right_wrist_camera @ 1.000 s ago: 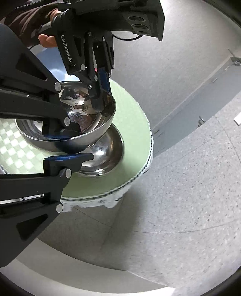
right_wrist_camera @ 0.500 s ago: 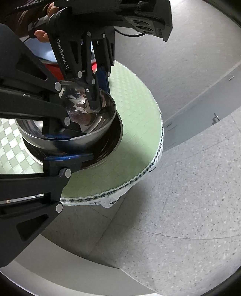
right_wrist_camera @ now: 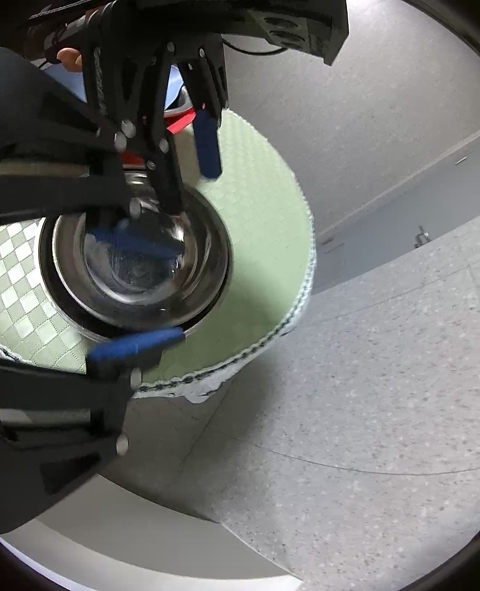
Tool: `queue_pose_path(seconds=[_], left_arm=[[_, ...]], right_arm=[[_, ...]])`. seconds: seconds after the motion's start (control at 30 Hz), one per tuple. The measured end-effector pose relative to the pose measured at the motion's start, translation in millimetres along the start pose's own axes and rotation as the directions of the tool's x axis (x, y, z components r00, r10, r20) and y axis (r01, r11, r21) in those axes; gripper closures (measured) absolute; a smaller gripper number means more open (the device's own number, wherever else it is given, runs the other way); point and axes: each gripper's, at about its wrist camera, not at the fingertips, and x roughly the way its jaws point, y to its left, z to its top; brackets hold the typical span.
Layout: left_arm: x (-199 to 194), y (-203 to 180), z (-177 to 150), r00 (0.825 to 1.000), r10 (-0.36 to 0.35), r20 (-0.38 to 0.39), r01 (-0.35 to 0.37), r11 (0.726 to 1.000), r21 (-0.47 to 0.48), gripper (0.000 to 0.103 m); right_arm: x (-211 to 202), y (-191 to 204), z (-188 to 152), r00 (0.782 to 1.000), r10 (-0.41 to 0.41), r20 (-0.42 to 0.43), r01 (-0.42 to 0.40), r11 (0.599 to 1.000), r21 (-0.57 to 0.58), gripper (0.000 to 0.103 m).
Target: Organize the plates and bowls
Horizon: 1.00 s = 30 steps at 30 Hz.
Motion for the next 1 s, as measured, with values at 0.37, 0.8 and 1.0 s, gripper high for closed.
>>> queue_pose_path(seconds=[0.37,0.8,1.0], left_arm=[[-141.3,50.2,-110.8,0.971,-0.001,0.239,0.007,1.000,-0.023,0.033],[-240.9,170.5,-342.2,0.963,0.127,0.236,-0.087,0.981,-0.171,0.026],[-229.3,192.7,-398.8,0.980,0.114,0.160,-0.071,0.966,-0.247,0.028]], right_arm=[[-77.7,69.3,-46.8,0.990,-0.038,0.135,0.036,0.999,0.018,0.047],[-121.3,231.8,-174.8,0.979,0.061,0.196,-0.071,0.996,0.045,0.041],[-91.4,271.0,-216.3,0.989,0.055,0.134,-0.065,0.995,0.070,0.041]])
